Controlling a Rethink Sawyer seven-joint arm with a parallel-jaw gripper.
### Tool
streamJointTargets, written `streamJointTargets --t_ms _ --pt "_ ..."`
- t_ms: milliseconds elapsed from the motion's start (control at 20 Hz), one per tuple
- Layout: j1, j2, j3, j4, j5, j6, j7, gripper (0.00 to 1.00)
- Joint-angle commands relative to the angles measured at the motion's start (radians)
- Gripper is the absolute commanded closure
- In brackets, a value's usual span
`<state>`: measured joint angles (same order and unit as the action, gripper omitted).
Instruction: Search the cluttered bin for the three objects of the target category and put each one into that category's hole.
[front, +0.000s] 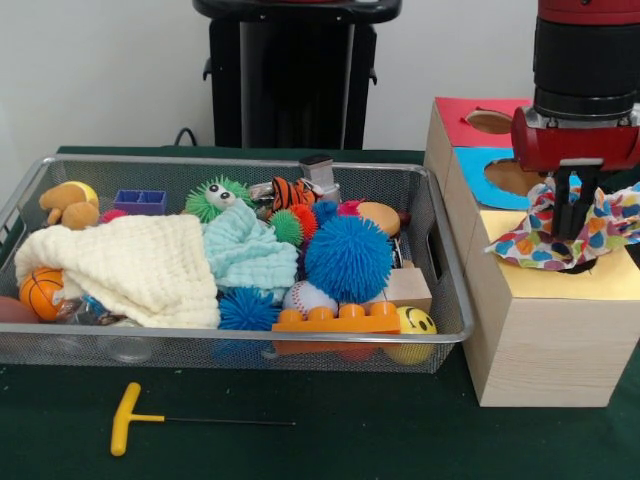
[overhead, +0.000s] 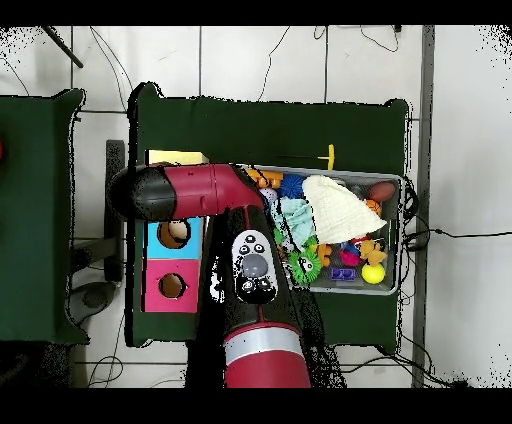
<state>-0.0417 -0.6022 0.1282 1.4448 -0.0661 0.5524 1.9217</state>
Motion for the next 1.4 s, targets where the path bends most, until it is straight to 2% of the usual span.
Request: streamJointTargets --t_ms 50,350,700,1400 --pt "-0.026 0.033 0.031 0.041 -0.074 -0.020 -0.007 1.00" --pt "-0.032 0.091 0.054 0.007 -0.076 -0.059 -0.017 1.00" --pt "-0.040 0.117 0.072 -0.013 -0.074 -0.060 -0.037 1.00" --pt "-0.028 0.120 0.068 -0.033 -0.074 -0.055 -0.036 1.00"
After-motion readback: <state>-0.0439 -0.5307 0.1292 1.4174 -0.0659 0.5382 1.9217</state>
